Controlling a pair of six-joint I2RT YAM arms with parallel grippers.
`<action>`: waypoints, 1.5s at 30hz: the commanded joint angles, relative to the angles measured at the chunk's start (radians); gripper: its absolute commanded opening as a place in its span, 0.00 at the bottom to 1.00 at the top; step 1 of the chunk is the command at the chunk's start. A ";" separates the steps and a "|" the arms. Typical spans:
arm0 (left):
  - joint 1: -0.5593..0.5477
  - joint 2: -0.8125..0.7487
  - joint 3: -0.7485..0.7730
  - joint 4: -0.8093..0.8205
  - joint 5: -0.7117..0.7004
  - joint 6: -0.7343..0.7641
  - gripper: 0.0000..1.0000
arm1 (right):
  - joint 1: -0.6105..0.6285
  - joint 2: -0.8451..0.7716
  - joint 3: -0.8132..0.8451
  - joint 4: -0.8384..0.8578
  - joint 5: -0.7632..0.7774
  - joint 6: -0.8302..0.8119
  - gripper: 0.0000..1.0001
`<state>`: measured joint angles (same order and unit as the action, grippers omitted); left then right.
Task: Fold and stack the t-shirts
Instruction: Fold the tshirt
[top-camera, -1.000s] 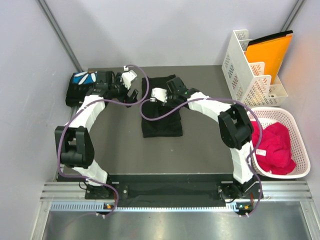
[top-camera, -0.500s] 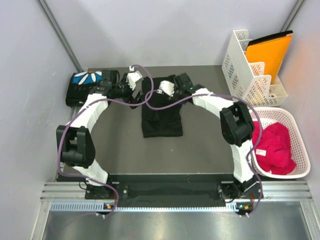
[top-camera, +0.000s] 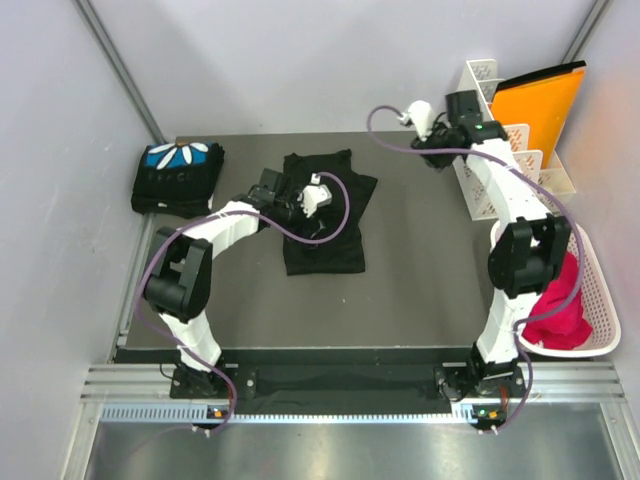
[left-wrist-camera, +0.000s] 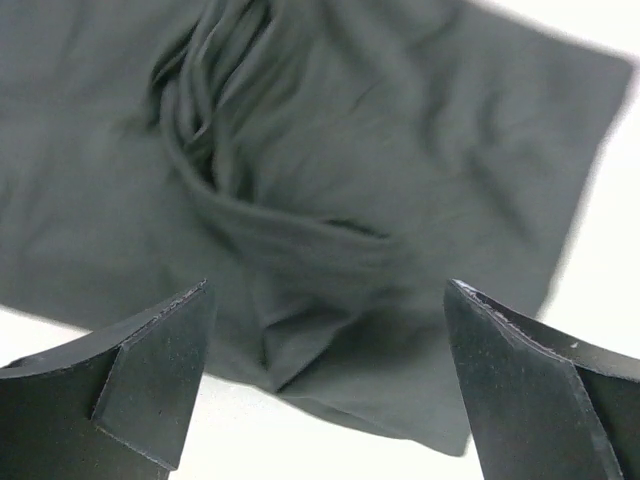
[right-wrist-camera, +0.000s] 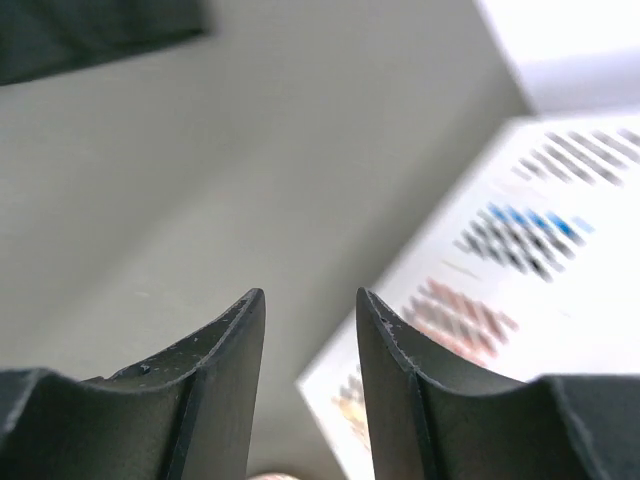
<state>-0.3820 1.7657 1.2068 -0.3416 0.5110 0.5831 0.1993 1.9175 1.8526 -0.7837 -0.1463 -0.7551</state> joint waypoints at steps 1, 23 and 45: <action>0.002 0.027 0.019 0.112 -0.140 -0.028 0.99 | -0.058 -0.055 0.060 -0.068 -0.029 0.036 0.42; -0.029 -0.028 0.042 -0.005 -0.098 -0.053 0.96 | -0.058 -0.084 0.059 -0.028 -0.018 0.043 0.42; -0.143 -0.084 -0.168 0.220 -0.431 0.031 0.91 | -0.049 -0.066 0.065 -0.026 0.001 0.043 0.39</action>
<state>-0.5190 1.7485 1.0473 -0.2043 0.1249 0.6056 0.1360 1.8561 1.8805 -0.8276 -0.1509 -0.7277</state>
